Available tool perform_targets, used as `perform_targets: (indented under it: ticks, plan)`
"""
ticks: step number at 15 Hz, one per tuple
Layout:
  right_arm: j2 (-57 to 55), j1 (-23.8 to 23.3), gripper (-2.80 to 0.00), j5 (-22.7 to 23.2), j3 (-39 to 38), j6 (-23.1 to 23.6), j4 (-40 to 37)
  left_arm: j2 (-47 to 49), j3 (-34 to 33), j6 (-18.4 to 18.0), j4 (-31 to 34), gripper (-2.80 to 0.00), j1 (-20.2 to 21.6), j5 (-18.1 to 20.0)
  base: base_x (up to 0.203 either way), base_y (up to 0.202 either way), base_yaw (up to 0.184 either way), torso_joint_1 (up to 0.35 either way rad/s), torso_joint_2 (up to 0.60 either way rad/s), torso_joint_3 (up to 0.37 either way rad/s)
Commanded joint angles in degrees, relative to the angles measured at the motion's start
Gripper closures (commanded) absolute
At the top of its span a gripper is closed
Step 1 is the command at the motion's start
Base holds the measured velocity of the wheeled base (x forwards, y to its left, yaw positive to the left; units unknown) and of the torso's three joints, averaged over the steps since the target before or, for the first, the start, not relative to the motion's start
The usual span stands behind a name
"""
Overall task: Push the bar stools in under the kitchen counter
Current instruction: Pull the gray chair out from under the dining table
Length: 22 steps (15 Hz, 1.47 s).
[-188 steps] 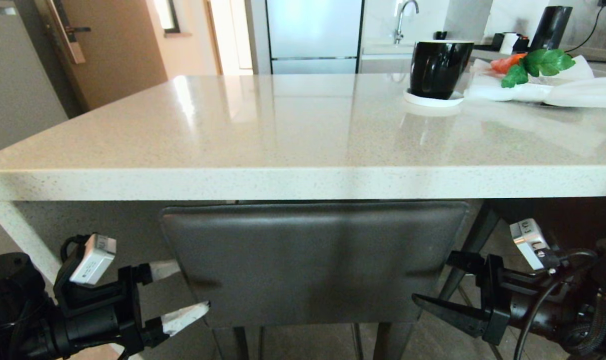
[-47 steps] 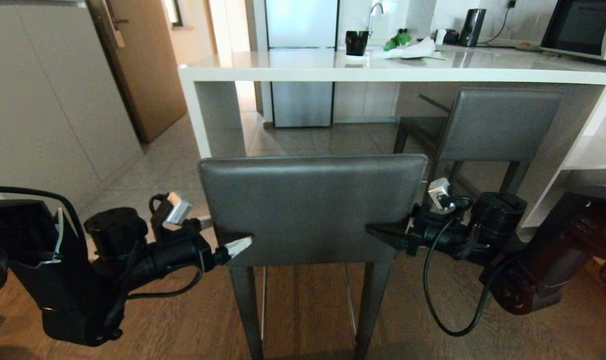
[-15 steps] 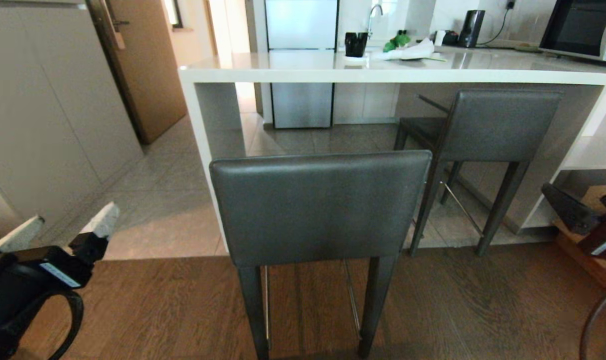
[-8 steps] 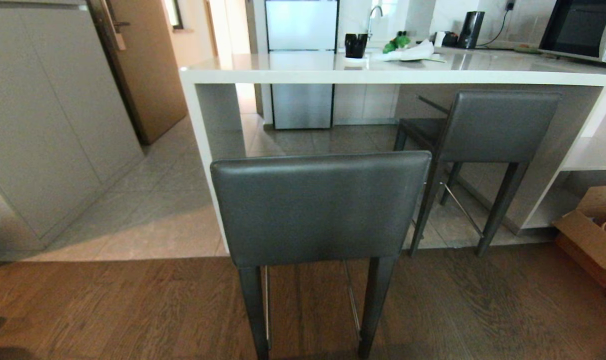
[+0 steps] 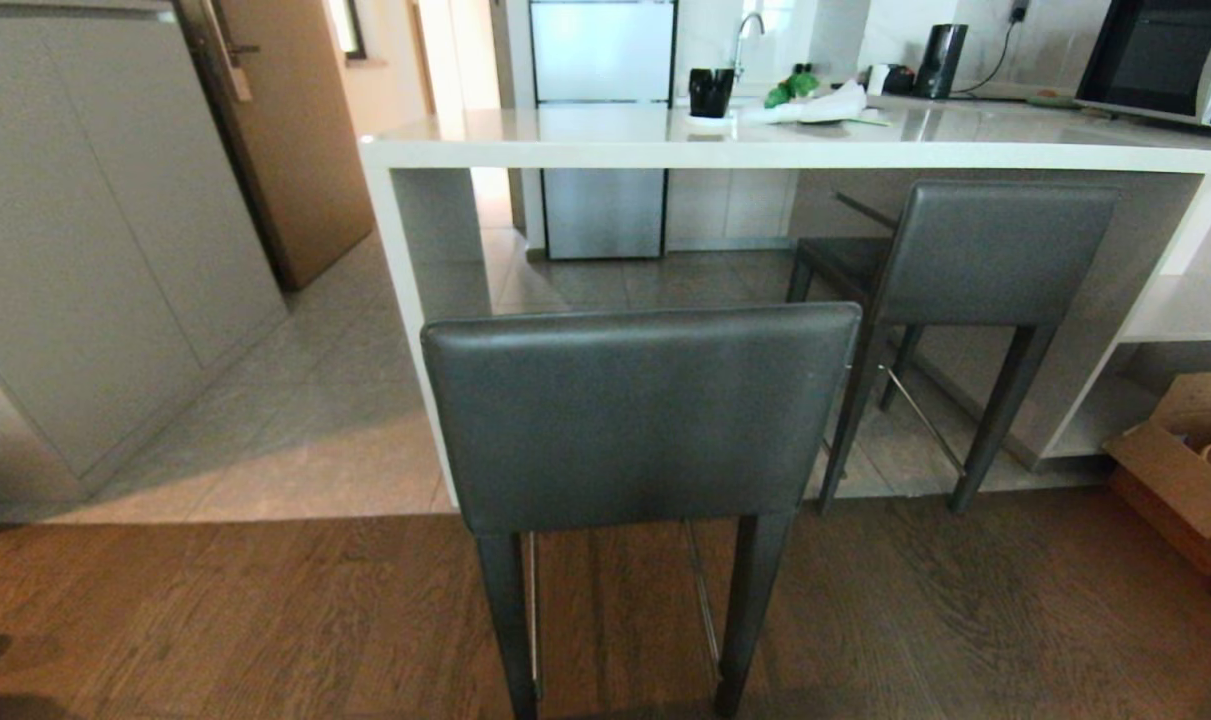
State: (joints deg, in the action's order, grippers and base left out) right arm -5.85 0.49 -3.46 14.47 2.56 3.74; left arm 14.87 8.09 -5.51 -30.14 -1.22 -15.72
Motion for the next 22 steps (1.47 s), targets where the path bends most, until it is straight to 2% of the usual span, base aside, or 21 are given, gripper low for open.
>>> perform_targets:
  ticks: [1, 2, 4, 6, 9, 10, 15, 17, 22]
  plan:
    - [5.93, -0.42, -2.80, 1.08, -1.22, 0.29, -4.62, -13.86, -1.35, -0.19, 11.02, -2.80, 0.74, 2.56, 0.000, 0.000, 0.000, 0.000, 0.00, 0.000]
    - [5.83, -0.47, -2.80, 1.66, -3.05, 0.52, -4.58, -15.33, -4.19, -0.32, 14.75, -2.80, 0.98, 4.66, 0.000, 0.000, 0.000, 0.000, 0.00, 0.000]
    - [5.81, -0.48, -2.80, 3.35, -8.57, 2.16, -4.13, -14.98, -8.18, 0.22, 18.78, -2.80, 1.20, 13.03, 0.000, 0.000, 0.000, 0.000, 0.00, 0.000]
    - [5.81, -0.49, -2.80, 3.76, -14.32, 2.71, -1.11, -14.87, -8.18, 0.91, 24.85, -2.80, 1.23, 14.77, 0.000, 0.000, 0.000, 0.000, 0.00, 0.000]
    - [5.76, -0.40, -2.80, 4.43, -14.38, 2.25, -3.92, -14.87, -8.12, 1.46, 30.62, -2.80, 1.22, 15.90, 0.000, 0.000, 0.000, 0.000, 0.00, 0.000]
    - [5.76, -0.40, -2.80, 4.74, -14.38, 2.33, -3.92, -14.87, -8.22, 1.22, 30.02, -2.80, 1.21, 17.63, 0.000, 0.000, 0.000, 0.000, 0.00, 0.000]
    - [5.84, -0.40, -2.80, 5.57, -14.47, 2.60, -3.92, -14.87, -8.27, 1.74, 29.96, -2.80, 1.22, 17.83, 0.000, 0.000, 0.000, 0.000, 0.00, 0.000]
    - [5.85, -0.40, -2.80, 5.43, -14.47, 2.66, -3.83, -14.87, -8.25, 4.30, 29.89, -2.80, 1.22, 16.92, 0.000, 0.000, 0.000, 0.000, 0.00, 0.000]
    - [5.83, -0.40, -2.80, 5.02, -14.47, 1.44, -3.83, -14.87, -8.27, 4.46, 29.88, -2.80, 1.22, 16.52, 0.000, 0.000, 0.000, 0.000, 0.00, 0.000]
